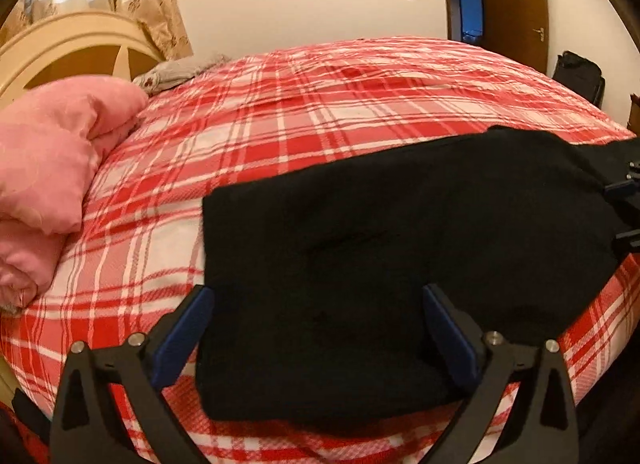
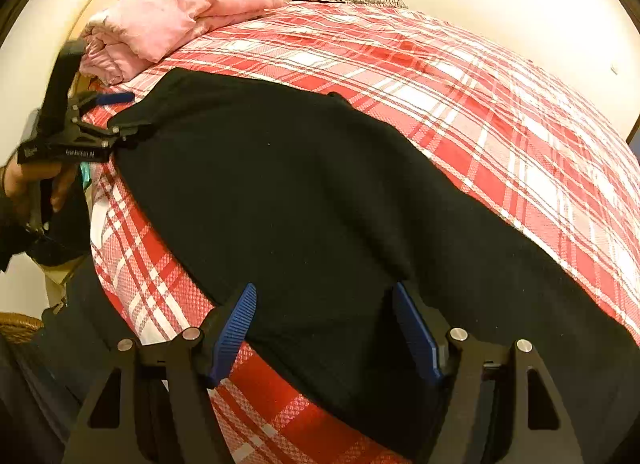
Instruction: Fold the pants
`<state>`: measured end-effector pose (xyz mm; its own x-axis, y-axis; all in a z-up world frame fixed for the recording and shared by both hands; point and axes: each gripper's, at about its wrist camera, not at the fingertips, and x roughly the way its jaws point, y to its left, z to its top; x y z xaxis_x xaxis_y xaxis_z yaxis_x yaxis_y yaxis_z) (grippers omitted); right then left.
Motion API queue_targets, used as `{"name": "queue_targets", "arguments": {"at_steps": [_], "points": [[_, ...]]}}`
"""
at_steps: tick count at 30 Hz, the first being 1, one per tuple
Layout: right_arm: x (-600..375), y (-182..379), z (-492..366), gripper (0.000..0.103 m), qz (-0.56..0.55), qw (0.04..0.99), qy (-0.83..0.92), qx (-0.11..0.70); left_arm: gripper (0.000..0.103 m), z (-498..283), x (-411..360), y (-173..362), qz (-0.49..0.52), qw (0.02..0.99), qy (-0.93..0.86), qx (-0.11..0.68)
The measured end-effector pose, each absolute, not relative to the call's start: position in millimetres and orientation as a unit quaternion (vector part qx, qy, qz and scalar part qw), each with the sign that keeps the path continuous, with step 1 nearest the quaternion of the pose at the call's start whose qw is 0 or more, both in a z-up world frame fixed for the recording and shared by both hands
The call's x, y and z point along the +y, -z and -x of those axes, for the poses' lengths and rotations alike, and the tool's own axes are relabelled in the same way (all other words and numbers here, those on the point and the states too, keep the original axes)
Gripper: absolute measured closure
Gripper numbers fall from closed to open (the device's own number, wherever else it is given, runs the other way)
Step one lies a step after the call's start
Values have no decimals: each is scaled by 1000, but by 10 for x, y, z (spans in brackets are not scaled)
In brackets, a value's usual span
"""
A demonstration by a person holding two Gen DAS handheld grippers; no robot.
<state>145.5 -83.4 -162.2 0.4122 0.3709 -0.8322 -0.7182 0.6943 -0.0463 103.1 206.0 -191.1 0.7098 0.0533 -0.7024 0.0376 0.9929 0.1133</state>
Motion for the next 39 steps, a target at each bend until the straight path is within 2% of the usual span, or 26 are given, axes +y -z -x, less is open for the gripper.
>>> {"name": "queue_targets", "arguments": {"at_steps": [4, 11, 19, 25, 31, 36, 39], "points": [[-896, 1555, -1481, 31, 183, 813, -336, 439, 0, -1014, 2031, 1838, -62, 919, -28, 388], [-1271, 1292, -1463, 31, 160, 837, -301, 427, 1, -947, 1622, 1326, -78, 943, -3, 324], [-2176, 1390, -1787, 31, 60, 851, -205, 480, 0, -1141, 951, 1410, -99, 933, 87, 336], [-3197, 891, -1721, 31, -30, 892, -154, 424, 0, -1241, 422, 1629, -139, 915, 128, 356], [-4980, 528, -1516, 31, -202, 907, -5, 370, 0, -1303, 263, 1732, -157, 899, 140, 383], [-5594, 502, -1357, 32, -215, 901, 62, 371, 0, -1369, 212, 1617, -140, 907, 138, 371], [-5763, 596, -1331, 39, -236, 891, 67, 383, 0, -1431, 123, 1584, -135, 910, 140, 365]]}}
